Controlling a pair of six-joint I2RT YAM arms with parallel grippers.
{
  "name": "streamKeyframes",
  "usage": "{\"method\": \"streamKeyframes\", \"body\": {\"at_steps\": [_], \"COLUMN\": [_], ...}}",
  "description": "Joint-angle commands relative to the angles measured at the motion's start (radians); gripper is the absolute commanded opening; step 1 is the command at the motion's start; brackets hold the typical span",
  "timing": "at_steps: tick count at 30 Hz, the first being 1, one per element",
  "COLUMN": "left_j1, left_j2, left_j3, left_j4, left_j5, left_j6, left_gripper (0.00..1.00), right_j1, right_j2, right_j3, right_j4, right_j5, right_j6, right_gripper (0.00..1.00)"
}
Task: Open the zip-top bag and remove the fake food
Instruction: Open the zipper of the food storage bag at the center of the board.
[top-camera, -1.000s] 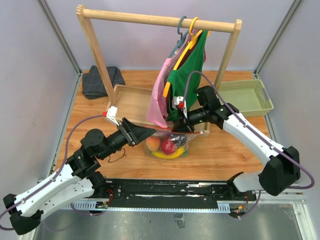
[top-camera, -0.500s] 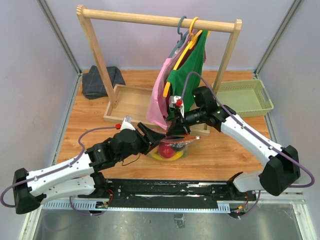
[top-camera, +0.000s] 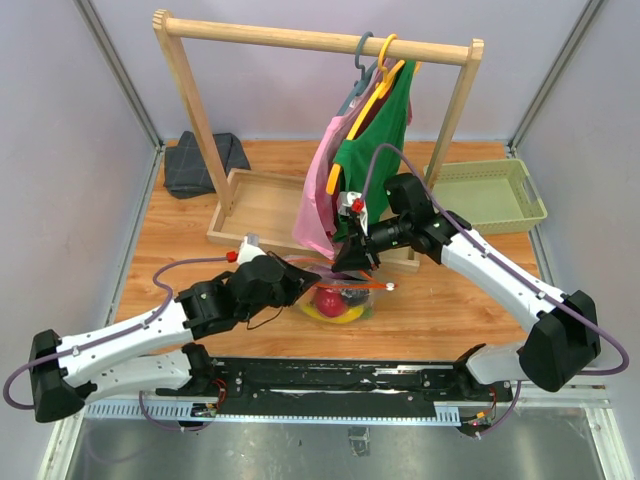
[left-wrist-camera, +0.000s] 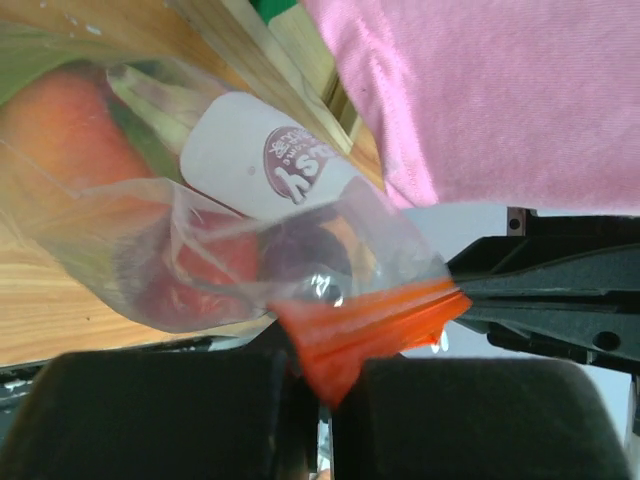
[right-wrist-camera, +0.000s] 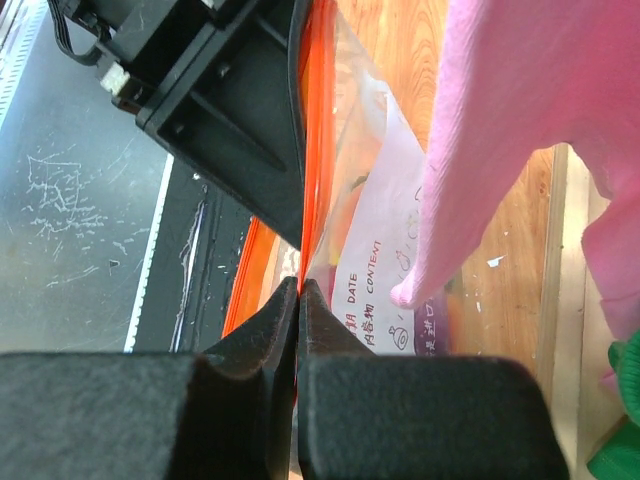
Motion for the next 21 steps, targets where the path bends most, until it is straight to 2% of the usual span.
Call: {"method": "streamKeyframes", "body": {"at_steps": [1, 4, 7, 11, 17, 21], "left_j1": [-0.008, -0.007, -0.007, -0.005, 0.03, 0.082], "left_j2": [-0.071, -0.104, -0.105, -0.092, 0.001, 0.022], "left_j3": [-0.01, 0.02, 0.11, 0.211, 0.373, 0.422], "left_j4": [-0.032, -0.016, -0.077, -0.074, -0.17, -0.216], "left_j5": [-0.118, -0.173, -0.24, -0.262, -0.138, -0.013], "left_j6": [0.084, 0.261, 0.465, 0.784, 1.079, 1.181], "left_gripper": [0.0, 0.0, 0.0, 0.0, 0.0, 0.0], "right_j1": [0.016, 0.016, 0.016, 0.022, 0.033, 0.063], "right_j2": [-0.005, -0.014, -0.03, -0.039, -0.041, -0.035], "right_j3": [0.005, 0.015, 0.022, 0.009, -0.025, -0.066], "right_j4": [-0.018, -0.037, -0.048, -0.049, 0.015, 0.093], "right_j5": [-0.037, -0.063, -0.067, -0.035, 0.021, 0.069], "right_j6": [-0.025, -0.04, -0.041, -0.043, 0.032, 0.126], "right_gripper": [0.01, 0.01, 0.01, 0.04, 0.01, 0.01]}}
